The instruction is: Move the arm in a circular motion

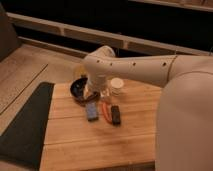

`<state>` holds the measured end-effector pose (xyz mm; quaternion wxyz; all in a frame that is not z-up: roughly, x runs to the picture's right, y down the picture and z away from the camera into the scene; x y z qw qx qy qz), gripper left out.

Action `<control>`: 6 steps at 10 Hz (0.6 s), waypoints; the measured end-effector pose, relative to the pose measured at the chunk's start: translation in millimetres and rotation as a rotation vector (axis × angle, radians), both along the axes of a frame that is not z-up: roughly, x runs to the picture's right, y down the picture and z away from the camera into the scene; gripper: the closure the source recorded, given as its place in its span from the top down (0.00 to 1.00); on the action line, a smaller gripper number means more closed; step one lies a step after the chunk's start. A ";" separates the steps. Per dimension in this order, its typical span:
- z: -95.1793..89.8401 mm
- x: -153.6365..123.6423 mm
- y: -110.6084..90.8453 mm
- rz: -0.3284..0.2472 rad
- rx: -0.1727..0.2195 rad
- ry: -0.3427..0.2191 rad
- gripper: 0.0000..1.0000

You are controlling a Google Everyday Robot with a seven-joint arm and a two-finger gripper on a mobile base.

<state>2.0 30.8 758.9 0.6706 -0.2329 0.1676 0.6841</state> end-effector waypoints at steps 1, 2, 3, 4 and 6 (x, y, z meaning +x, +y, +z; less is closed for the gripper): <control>7.8 40.4 -11.8 0.052 0.005 0.071 0.65; 13.0 62.4 -24.0 0.083 0.015 0.107 0.65; 18.5 81.3 -40.1 0.111 0.029 0.139 0.65; 24.6 98.3 -62.9 0.120 0.052 0.163 0.65; 33.0 99.9 -95.6 0.082 0.089 0.160 0.65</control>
